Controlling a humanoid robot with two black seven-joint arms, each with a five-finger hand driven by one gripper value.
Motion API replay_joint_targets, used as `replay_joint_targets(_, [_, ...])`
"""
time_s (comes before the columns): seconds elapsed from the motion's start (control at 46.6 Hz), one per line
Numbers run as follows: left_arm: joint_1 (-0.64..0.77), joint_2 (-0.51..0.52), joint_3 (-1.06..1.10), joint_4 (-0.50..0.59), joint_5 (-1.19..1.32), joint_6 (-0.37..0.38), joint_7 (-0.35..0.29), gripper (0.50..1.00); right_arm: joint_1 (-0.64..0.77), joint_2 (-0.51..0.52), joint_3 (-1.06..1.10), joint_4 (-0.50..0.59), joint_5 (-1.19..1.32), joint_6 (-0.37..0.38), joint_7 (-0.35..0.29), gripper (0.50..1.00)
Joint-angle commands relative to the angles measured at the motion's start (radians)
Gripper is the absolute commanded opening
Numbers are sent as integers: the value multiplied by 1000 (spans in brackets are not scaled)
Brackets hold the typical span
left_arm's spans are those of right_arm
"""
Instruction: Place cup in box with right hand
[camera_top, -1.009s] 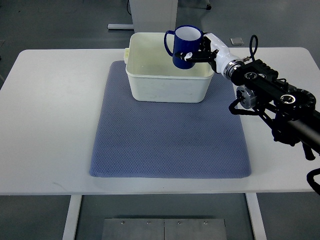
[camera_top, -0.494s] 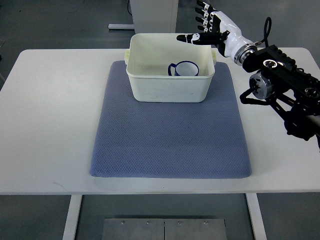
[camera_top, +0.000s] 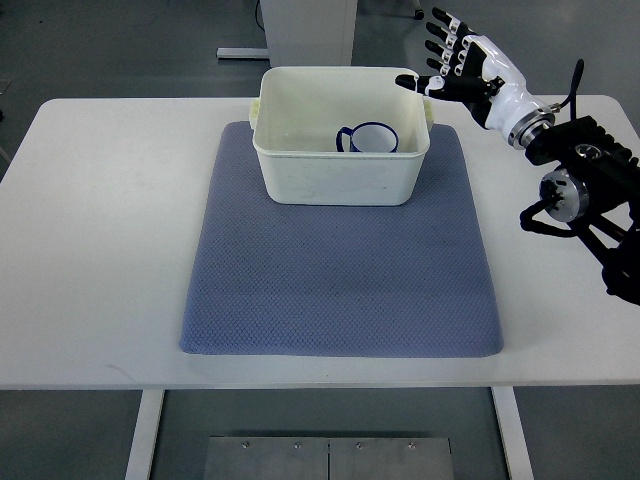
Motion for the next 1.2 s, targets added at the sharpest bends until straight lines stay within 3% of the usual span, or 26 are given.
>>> replay_joint_targets(0.0, [0,0,0,0,0,0,0,1000,-15,-25,5,-1,66,0,7,1000])
replay_joint_targets(0.472, [0,0,0,0,0,0,0,1000,-118,-89,85,-13,164,6,-4,1000])
replay_joint_targets(0.709, [0,0,0,0,0,0,0,1000,-170,-91,176,-62,166,80,-30,1000])
replay_joint_targets(0.902, [0,0,0,0,0,0,0,1000,-177,-83,177,-142,259,100,-42,1000])
replay_joint_targets(1.181, [0,0,0,0,0,0,1,1000,-216,-66,171,-153,410,134,-99,1000])
